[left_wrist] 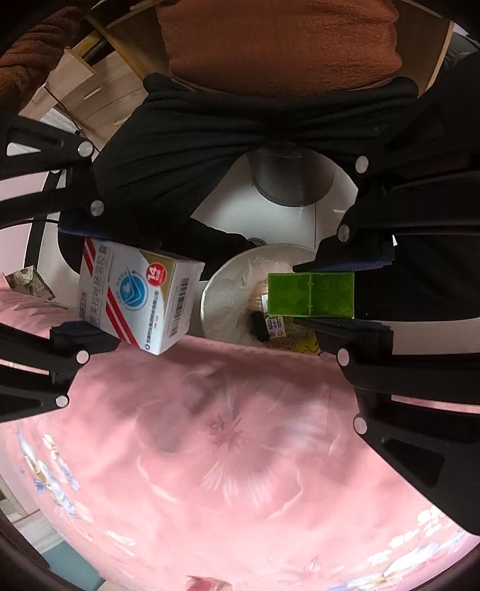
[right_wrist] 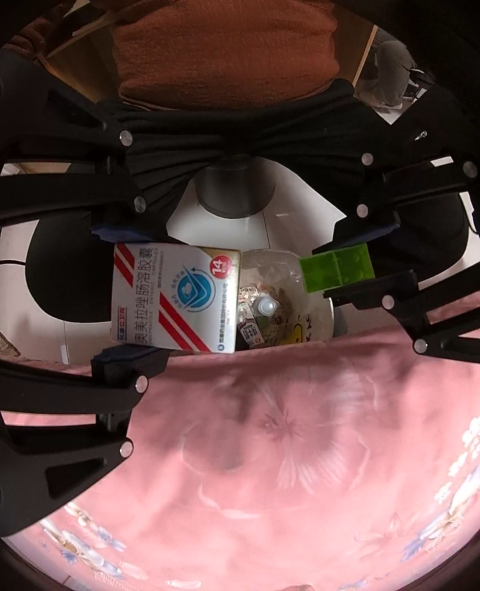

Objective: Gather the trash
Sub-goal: 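Open both tools over the bin, dropping medicine box and green block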

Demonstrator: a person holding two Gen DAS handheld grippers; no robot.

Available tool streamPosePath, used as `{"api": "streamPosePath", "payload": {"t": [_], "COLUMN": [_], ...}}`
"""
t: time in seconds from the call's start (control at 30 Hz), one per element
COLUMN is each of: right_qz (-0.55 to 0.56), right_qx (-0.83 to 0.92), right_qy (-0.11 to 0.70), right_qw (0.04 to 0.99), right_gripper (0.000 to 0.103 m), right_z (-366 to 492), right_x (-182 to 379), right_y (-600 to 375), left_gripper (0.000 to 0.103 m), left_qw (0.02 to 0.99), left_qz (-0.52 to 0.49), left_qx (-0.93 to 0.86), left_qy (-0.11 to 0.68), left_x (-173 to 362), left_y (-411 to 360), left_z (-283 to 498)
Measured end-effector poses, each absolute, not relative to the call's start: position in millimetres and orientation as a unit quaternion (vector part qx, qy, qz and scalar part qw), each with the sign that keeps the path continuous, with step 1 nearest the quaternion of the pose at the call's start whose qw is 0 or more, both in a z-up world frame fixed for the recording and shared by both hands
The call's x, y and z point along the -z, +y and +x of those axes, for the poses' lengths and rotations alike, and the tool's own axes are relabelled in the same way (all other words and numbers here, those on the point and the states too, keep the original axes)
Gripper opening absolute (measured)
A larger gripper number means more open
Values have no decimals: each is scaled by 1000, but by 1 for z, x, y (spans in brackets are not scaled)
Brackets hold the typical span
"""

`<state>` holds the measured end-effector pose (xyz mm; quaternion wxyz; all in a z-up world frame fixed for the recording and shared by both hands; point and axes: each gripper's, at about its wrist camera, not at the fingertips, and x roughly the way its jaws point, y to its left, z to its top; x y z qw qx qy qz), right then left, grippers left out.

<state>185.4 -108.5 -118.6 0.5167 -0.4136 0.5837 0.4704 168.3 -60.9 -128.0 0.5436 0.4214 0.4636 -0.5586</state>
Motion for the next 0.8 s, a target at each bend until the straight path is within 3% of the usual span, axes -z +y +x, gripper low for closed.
{"api": "streamPosePath", "payload": {"t": [0.8], "right_qz": [-375], "right_qx": [-490], "right_qy": [589], "right_qw": [522], "right_gripper": [45], "right_z": [206], "right_x": [166], "right_y": [-105], "left_gripper": [24], "left_qw": [544], "left_qz": [365], "left_qx": [565], "left_qy": [502], "left_x": [180], "left_y": [-47], "left_z": [200]}}
